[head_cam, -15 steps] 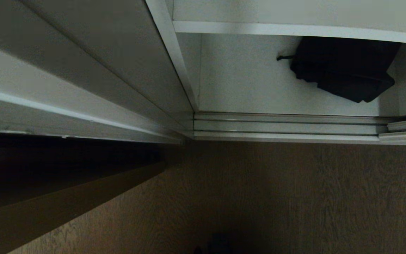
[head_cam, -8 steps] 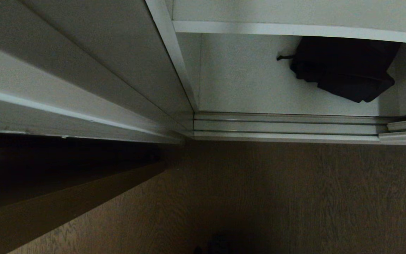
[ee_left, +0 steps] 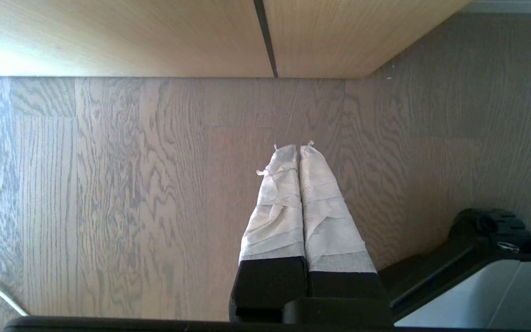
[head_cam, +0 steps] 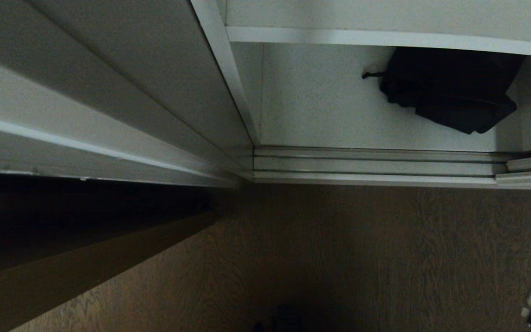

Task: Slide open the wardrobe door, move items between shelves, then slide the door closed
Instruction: Place the bag on the higher shelf

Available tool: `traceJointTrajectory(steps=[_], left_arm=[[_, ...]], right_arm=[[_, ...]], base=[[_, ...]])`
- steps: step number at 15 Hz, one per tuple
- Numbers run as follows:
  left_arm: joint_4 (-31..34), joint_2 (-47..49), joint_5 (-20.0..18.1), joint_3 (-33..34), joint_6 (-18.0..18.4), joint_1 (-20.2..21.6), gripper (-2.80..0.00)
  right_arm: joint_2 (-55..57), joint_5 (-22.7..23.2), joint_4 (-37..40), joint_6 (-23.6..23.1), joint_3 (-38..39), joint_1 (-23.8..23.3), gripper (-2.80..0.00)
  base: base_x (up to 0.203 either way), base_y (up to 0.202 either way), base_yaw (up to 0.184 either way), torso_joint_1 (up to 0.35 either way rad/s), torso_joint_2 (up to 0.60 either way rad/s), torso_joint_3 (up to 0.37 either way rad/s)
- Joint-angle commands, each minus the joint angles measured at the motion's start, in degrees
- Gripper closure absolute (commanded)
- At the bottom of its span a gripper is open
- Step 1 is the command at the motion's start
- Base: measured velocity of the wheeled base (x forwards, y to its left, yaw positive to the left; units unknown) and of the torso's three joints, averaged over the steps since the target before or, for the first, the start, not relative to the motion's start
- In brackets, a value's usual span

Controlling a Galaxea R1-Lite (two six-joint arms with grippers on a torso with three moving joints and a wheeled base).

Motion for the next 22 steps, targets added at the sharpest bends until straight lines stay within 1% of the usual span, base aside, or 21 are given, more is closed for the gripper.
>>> traceJointTrajectory(steps=[1,5,7,11,12,15,16,17,20,22], left_arm=[[-0.02,0.04,-0.04,0.00,0.00,0.03,0.00],[-0.02,0.02,-0.03,0.00,0.00,0.03,0.00],[-0.02,-0.04,0.00,0.00,0.00,0.03,0.00],[-0.02,0.04,-0.04,0.00,0.00,0.03,0.00],[-0.02,0.04,0.05,0.00,0.00,0.03,0.00],[-0.02,0.04,0.04,0.00,0.00,0.03,0.00],[-0.02,0.04,0.04,0.00,0.00,0.03,0.00],[-0.02,0.02,-0.04,0.00,0.00,0.03,0.00],[-0.02,0.04,0.05,0.00,0.00,0.03,0.00],[-0.02,0.04,-0.04,0.00,0.00,0.03,0.00]], right_arm=[[9.83,2.06,-6.34,-5.09,-1.07,-3.03,0.00],[21.96,2.97,-22.46,-6.64,-0.27,-3.46,0.00],[27.68,3.80,-31.98,-6.78,0.12,-3.38,0.00],[37.84,7.55,-53.72,-6.95,-0.98,-3.34,0.00],[39.44,8.67,-56.92,-7.63,-1.87,-3.34,0.00],[41.66,10.35,-61.19,-8.52,-5.51,-3.38,0.00],[43.46,11.50,-64.49,-8.47,-6.75,-3.39,0.00],[45.44,12.33,-67.36,-8.42,-7.66,-3.42,-2.80],[47.94,13.03,-69.40,-8.50,-7.57,-3.43,-2.80],[49.78,13.76,-70.86,-8.40,-8.81,-3.52,-2.80]], base=[[0.000,0.000,0.000,0.000,0.00,0.000],[0.000,0.000,0.000,0.000,0.00,0.000],[0.000,0.000,0.000,0.000,0.00,0.000],[0.000,0.000,0.000,0.000,0.00,0.000],[0.000,0.000,0.000,0.000,0.00,0.000],[0.000,0.000,0.000,0.000,0.00,0.000],[0.000,0.000,0.000,0.000,0.00,0.000],[0.000,0.000,0.000,0.000,0.00,0.000],[0.000,0.000,0.000,0.000,0.00,0.000],[0.000,0.000,0.000,0.000,0.00,0.000]])
